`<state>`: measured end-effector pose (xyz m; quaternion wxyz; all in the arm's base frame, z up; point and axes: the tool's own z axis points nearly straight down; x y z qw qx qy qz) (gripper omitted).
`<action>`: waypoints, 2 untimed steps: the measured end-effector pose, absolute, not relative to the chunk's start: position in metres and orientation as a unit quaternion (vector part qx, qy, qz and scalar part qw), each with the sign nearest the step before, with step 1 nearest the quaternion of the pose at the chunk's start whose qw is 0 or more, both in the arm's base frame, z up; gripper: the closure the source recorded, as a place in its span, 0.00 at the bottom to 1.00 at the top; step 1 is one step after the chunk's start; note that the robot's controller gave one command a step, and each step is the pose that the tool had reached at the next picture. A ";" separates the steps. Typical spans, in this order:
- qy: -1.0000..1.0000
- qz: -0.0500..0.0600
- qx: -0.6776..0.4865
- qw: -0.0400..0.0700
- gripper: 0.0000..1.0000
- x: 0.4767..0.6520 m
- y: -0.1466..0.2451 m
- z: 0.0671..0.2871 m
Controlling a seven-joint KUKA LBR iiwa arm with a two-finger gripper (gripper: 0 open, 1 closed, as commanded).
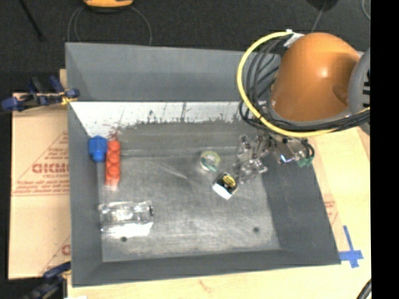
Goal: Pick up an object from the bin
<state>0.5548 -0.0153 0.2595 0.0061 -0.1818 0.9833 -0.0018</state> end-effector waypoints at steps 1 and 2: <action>0.999 0.001 -0.053 -0.001 1.00 0.534 0.031 0.156; 0.998 0.000 -0.059 0.006 1.00 0.538 0.033 0.236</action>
Offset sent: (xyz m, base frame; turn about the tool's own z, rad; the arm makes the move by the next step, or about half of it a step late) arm -0.0204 0.0452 -0.1006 0.2622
